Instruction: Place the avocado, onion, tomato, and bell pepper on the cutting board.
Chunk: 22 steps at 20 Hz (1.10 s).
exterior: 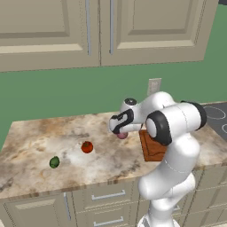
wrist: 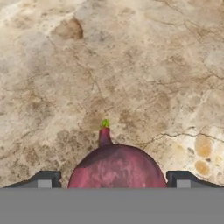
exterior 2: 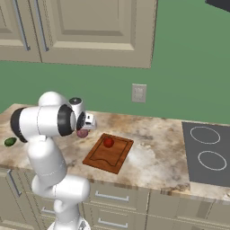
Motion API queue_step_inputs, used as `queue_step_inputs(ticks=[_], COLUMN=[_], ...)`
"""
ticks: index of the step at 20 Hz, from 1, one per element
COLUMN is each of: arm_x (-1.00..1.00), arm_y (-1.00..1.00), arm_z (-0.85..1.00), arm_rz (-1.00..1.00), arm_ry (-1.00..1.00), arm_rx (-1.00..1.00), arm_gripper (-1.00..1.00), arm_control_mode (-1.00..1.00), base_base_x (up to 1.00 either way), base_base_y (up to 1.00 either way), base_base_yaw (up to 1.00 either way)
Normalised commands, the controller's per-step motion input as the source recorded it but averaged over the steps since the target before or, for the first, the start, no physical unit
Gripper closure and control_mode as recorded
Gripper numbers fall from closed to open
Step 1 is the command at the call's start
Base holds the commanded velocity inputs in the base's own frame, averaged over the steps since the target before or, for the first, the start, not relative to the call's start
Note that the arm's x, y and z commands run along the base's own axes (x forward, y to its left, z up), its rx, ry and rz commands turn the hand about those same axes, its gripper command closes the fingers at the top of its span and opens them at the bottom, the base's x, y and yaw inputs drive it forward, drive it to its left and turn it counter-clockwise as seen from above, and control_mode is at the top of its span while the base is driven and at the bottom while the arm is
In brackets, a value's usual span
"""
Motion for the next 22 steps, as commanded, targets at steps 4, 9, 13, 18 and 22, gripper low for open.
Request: queue_step_inputs(ticks=[4,9,13,18,22], arm_x=[0.00,-0.13,-0.42,-0.67,-0.80], arm_y=[0.00,0.00,0.00,0.00,0.00], arm_z=[-0.11,0.02,0.43,0.78,0.92], arm_rz=[0.00,0.00,0.00,0.00,0.00], arm_ry=[0.00,-0.02,-0.09,-0.11,-0.08], arm_rx=[0.00,0.00,0.00,0.00,0.00], arm_gripper=[1.00,1.00,1.00,1.00,1.00], arm_control_mode=[-1.00,-1.00,-1.00,-1.00,-1.00], base_base_x=[0.00,0.00,0.00,0.00,0.00], base_base_y=[0.00,0.00,0.00,0.00,0.00], base_base_yaw=[0.00,0.00,0.00,0.00,0.00])
